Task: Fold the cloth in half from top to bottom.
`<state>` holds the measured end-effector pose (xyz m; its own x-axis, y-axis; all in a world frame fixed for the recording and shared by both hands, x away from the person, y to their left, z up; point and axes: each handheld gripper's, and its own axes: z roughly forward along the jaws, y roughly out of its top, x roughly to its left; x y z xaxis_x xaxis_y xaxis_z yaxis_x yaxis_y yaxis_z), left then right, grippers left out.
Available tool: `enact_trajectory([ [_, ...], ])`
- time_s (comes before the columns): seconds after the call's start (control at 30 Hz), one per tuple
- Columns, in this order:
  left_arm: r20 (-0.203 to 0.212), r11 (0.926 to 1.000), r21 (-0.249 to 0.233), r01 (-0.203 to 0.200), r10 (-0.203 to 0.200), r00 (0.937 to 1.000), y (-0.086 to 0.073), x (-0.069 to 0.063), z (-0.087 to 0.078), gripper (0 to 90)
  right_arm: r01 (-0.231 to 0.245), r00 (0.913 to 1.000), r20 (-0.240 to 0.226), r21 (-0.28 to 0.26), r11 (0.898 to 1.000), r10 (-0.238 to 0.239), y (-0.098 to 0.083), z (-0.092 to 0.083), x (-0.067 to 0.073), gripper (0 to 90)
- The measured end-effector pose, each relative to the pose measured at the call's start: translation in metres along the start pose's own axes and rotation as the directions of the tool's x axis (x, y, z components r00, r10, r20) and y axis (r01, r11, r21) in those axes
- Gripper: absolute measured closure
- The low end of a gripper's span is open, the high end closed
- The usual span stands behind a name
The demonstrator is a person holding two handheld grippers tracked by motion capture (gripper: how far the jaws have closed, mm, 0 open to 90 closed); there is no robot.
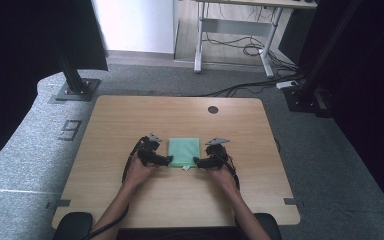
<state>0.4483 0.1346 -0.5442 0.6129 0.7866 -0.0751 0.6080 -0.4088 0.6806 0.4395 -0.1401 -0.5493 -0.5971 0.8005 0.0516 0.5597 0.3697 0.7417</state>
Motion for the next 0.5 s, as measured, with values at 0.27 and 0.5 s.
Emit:
enact_trajectory([
  [0.27, -0.011, 0.9979, -0.009, -0.063, 0.063, 0.9979, 0.005, -0.01, -0.016, 0.0, 0.049, 0.9985, -0.026, -0.012, 0.999, -0.049, 0.008, -0.014, 0.006, 14.1],
  [0.5, 0.021, 0.9978, -0.029, -0.06, 0.061, 0.998, -0.003, -0.011, -0.03, 0.0, 0.065, 0.9966, -0.051, -0.008, 0.998, -0.066, 0.004, -0.025, 0.009, 13.5],
])
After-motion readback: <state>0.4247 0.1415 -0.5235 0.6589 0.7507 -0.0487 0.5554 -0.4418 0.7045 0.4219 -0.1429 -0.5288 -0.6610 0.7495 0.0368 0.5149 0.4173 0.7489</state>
